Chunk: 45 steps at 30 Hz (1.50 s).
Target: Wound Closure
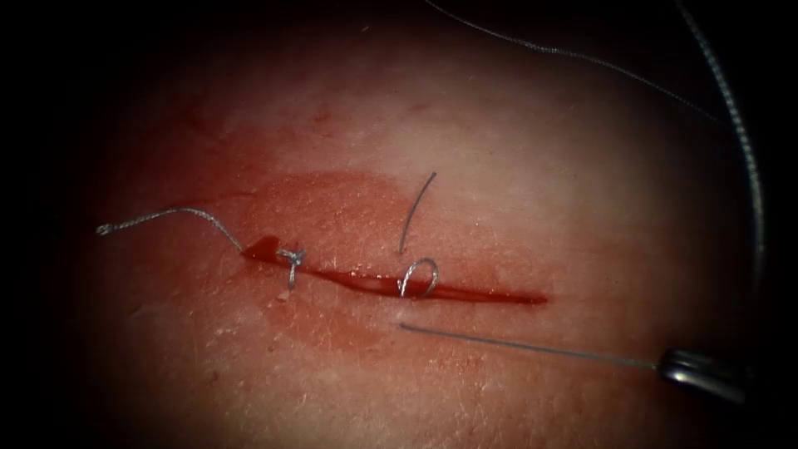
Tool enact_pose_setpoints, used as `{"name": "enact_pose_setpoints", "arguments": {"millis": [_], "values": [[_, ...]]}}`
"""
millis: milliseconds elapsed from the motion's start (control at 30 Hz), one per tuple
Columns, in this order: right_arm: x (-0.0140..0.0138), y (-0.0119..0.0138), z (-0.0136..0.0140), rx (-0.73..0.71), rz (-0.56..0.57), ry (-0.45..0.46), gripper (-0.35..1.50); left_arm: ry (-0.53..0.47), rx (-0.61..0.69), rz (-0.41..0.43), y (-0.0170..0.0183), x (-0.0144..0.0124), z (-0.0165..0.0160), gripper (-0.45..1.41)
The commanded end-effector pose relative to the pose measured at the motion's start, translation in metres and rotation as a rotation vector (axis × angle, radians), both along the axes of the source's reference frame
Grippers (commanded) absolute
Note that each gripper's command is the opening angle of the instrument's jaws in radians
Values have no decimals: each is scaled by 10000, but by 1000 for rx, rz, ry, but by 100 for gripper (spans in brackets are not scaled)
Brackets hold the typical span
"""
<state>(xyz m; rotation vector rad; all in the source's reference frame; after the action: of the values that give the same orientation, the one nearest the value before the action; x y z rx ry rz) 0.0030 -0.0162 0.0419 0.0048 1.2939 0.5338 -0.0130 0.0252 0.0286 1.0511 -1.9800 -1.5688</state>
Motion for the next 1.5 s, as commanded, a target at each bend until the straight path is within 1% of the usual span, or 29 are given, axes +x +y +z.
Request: {"name": "enact_pose_setpoints", "arguments": {"millis": [33, 200, 233, 433, 533, 633, 667, 700, 767, 800, 833, 867, 933, 967, 1067, 1100, 1167, 1233, 1267, 1300, 1367, 1400, 1433, 1467, 1500], "values": [[-17, 19, -18, -19, 24, -8, -35, 0, -8, -1, 10, 0, -12, -45], [-49, 26, -35, -41, 49, -37, -35, 15, -8, 11, 6, -5, -10, -45], [-62, 28, -42, -49, 56, -40, -35, 22, -8, 16, 4, -7, -9, -45], [-97, 36, -64, -60, 80, -59, -35, 42, 3, 41, -5, -17, -2, -45], [-106, 38, -70, -67, 83, -71, -35, 67, 6, 63, -12, -25, 6, -45], [-113, 40, -76, -73, 86, -60, -35, 101, 8, 92, -21, -35, 17, -45], [-116, 40, -79, -71, 86, -62, -35, 108, 10, 97, -29, -43, 25, -45], [-116, 40, -79, -71, 86, -62, -35, 108, 10, 97, -29, -43, 25, -45], [-114, 37, -78, -89, 82, -67, -35, 116, 9, 101, -39, -53, 35, -45], [-111, 38, -78, -110, 72, -72, -10, 126, 8, 106, -42, -56, 38, -45], [-108, 37, -77, -110, 69, -69, 39, 135, 8, 112, -44, -59, 40, -45], [-105, 37, -77, -127, 66, -75, 79, 141, 14, 119, -46, -61, 42, -45], [-99, 35, -77, -151, 95, -61, 120, 156, 18, 131, -51, -67, 46, -45], [-94, 32, -79, -167, 150, -46, 143, 188, 25, 155, -60, -75, 53, -45], [-85, 21, -84, -175, 201, -2, 145, 272, 31, 215, -79, -89, 72, -45], [-76, 7, -91, -140, 226, 15, 143, 348, 30, 267, -101, -100, 95, -45], [-68, -3, -98, -112, 229, 34, 137, 404, 23, 306, -125, -112, 123, -45], [-59, -11, -106, -50, 238, 67, 127, 447, -39, 340, -144, -121, 147, -45], [-55, -13, -110, -33, 244, 72, 125, 468, -107, 372, -156, -127, 162, -45], [-49, -13, -114, 6, 260, 84, 121, 463, -148, 397, -163, -132, 173, -45], [-39, -8, -119, 70, 283, 100, 116, 443, -269, 451, -177, -141, 191, -45], [-31, -3, -122, 124, 309, 121, 110, 444, -347, 468, -182, -148, 200, -45], [-19, 5, -125, 170, 344, 147, 100, 444, -455, 486, -185, -158, 209, -45], [-12, 10, -126, 231, 374, 180, 95, 443, -524, 494, -185, -164, 213, -45], [-3, 17, -127, 298, 408, 214, 95, 435, -568, 503, -184, -169, 215, -45]]}}
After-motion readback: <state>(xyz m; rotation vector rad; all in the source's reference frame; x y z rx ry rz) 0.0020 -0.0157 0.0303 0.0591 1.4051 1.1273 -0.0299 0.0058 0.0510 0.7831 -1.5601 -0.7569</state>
